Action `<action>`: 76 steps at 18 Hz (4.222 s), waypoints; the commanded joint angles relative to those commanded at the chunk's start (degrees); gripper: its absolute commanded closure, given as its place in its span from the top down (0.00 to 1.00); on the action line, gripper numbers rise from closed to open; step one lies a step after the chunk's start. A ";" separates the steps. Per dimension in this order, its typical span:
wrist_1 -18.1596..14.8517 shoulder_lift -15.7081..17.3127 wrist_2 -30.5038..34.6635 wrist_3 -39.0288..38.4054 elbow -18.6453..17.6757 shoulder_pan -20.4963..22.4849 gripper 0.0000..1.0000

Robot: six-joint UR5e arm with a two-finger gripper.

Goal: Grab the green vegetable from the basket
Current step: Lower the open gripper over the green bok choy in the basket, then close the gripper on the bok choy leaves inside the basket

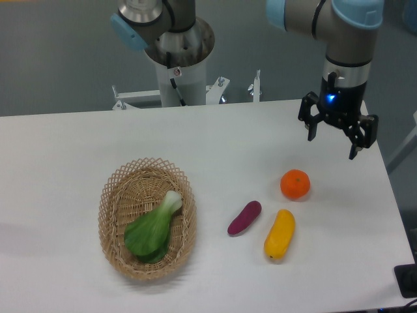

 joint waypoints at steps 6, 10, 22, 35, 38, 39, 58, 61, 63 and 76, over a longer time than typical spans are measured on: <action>-0.26 0.00 -0.26 -0.96 -0.62 -0.97 1.00; -0.26 0.00 -0.26 -2.81 -1.14 -1.14 1.00; 4.13 -4.39 0.18 -26.80 -3.34 -12.12 1.00; 12.04 -4.48 0.53 -39.10 -12.83 -27.24 1.00; 12.30 -6.15 0.53 -39.55 -13.18 -29.35 1.00; 12.39 -6.67 0.61 -39.64 -13.27 -29.88 1.00; 14.41 -12.83 7.91 -44.12 -13.36 -34.98 1.00; 14.41 -12.92 8.00 -44.03 -13.36 -34.98 0.97; 14.41 -12.92 8.00 -44.03 -13.36 -34.98 0.79; 14.33 -12.22 7.91 -43.24 -12.48 -34.89 0.43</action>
